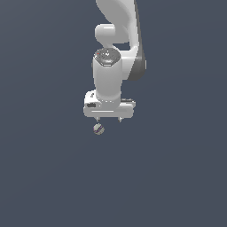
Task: Pick up the object and move it to a goal position.
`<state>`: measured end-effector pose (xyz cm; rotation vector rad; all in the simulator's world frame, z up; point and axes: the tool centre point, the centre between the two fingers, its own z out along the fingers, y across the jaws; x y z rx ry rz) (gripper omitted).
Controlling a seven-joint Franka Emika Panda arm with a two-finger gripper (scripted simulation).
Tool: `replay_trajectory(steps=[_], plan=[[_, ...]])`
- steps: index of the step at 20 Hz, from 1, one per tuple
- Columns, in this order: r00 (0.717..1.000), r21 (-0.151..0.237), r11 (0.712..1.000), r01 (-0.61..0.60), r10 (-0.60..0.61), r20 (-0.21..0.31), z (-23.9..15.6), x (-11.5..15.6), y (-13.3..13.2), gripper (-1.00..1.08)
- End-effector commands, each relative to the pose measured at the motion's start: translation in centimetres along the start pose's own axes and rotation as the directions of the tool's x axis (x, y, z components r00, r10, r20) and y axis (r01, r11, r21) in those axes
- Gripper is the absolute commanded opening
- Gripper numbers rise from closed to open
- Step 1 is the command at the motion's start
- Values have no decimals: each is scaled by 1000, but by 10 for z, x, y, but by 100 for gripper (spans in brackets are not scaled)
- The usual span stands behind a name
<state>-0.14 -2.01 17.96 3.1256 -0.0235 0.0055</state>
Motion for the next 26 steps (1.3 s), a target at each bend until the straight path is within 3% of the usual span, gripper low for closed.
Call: replay_trajectory(steps=[1, 15, 26], plan=[[1000, 0, 1000, 0, 0, 0, 0, 0, 0, 100], [999, -7, 999, 37, -37, -7, -10, -1, 5, 100], [992, 6, 992, -125, 125, -2, 13, -6, 16, 100]])
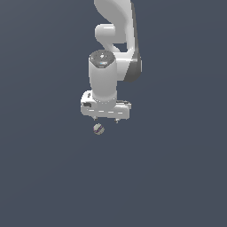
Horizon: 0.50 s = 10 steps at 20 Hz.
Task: Pick up the object and move it to a goal position.
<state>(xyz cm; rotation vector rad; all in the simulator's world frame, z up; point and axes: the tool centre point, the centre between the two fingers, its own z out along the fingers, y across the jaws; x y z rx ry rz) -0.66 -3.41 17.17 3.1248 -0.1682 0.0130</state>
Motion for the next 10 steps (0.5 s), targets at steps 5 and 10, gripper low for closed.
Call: replay_trajectory(steps=[5, 10], plan=[[984, 8, 984, -176, 176, 6, 25, -6, 14, 100], [939, 11, 939, -345, 345, 11, 48, -12, 28, 100]])
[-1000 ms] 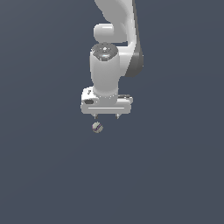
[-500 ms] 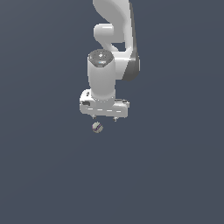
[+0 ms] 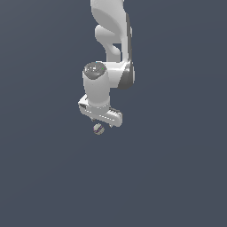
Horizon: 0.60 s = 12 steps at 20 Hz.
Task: Pick up the object and move it to a goal position.
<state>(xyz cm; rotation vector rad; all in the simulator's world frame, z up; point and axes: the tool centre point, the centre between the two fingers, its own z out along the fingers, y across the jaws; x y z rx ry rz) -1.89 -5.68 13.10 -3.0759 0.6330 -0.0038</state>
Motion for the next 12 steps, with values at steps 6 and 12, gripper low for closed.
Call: replay_trajectory(steps=[6, 12], plan=[[976, 0, 976, -219, 219, 2, 28, -3, 21, 100], [949, -1, 949, -316, 316, 2, 40, -6, 32, 100]])
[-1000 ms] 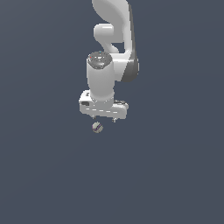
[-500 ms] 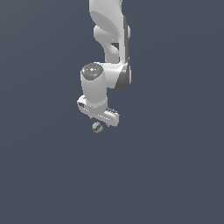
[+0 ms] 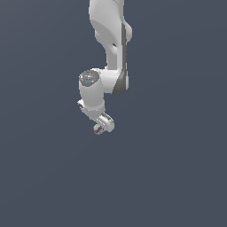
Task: Pick up the object and move it to a goal position.
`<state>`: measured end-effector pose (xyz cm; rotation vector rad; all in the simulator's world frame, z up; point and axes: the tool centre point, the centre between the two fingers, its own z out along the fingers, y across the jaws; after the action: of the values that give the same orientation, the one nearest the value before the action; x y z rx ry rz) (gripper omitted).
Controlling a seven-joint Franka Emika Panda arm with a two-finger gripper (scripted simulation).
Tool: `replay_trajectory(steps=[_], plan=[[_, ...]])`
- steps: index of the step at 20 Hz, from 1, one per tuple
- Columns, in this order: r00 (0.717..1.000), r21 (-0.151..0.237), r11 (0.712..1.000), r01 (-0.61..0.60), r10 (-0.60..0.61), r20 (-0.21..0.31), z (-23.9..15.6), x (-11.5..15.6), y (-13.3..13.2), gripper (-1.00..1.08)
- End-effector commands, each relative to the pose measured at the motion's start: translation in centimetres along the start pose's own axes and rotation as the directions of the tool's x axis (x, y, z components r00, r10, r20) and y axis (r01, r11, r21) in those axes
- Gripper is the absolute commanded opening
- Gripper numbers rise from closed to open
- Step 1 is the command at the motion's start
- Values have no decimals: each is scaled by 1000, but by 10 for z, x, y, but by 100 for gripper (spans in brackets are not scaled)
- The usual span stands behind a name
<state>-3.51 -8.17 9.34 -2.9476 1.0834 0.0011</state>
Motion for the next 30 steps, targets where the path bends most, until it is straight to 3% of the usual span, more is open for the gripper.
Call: replay_trajectory(steps=[1, 10, 25, 26, 30], plan=[[999, 0, 999, -33, 33, -1, 4, 0, 3, 100], [999, -1, 999, -51, 51, -1, 9, 0, 5, 100], [998, -1, 998, -57, 57, -1, 57, 0, 6, 100], [998, -1, 998, -57, 57, -1, 57, 0, 6, -100], [998, -1, 998, -57, 57, -1, 57, 0, 6, -100]])
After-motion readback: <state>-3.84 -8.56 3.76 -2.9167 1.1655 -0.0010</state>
